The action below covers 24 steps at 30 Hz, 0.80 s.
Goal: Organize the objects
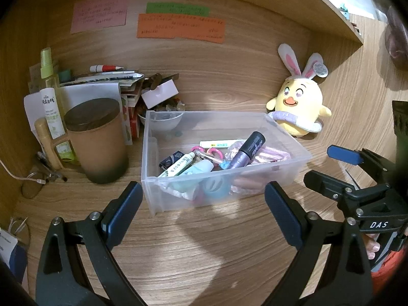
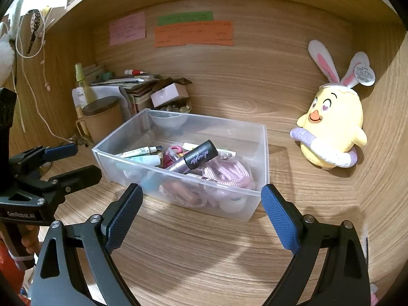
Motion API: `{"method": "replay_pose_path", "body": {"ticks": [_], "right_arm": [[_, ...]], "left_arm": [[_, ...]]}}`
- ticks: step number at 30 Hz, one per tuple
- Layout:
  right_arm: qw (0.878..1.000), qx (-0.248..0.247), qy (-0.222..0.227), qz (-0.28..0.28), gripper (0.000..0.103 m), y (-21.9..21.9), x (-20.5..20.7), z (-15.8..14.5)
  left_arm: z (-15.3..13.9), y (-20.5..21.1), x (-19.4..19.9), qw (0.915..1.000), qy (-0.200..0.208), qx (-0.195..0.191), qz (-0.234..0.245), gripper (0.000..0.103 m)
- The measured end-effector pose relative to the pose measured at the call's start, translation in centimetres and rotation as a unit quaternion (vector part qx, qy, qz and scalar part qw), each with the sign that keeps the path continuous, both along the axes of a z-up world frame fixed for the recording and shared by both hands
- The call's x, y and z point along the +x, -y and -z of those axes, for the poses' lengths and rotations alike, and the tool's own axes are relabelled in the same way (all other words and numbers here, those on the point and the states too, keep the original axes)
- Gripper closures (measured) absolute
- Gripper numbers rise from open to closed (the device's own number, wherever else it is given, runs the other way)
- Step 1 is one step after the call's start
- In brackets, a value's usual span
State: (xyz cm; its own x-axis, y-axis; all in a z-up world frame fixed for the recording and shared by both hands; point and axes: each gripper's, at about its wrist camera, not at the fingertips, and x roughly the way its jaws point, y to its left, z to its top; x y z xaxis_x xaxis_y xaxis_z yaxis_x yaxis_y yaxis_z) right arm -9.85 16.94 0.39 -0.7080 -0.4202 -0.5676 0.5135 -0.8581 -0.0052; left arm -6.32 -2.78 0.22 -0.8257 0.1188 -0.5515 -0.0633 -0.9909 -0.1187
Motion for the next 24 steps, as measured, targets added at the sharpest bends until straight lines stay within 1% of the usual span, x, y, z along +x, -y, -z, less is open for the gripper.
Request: {"method": "replay_pose_path", "body": {"ticks": [10, 16, 22, 24], "right_arm": [[1.000, -0.001, 0.002, -0.001, 0.010, 0.25, 0.16, -0.09], [1.000, 0.000, 0.003, -0.001, 0.010, 0.43, 0.14, -0.11], [1.000, 0.000, 0.005, -0.003, 0.010, 0.47, 0.11, -0.05], [1.000, 0.000, 0.005, -0.002, 0.010, 0.47, 0.11, -0.02]], "left_arm": [[-0.11, 0.01, 0.04, 1.0000, -0.003, 0.002, 0.001, 0.006], [-0.23, -0.16, 0.11, 0.9999, -0.009, -0.001, -0.007, 0.006], [0.11, 0.21, -0.25, 0.9998, -0.001, 0.005, -0.017, 0.006], [0.32, 0.24, -0.46, 0.9999, 0.009, 0.009, -0.010, 0.006]]}}
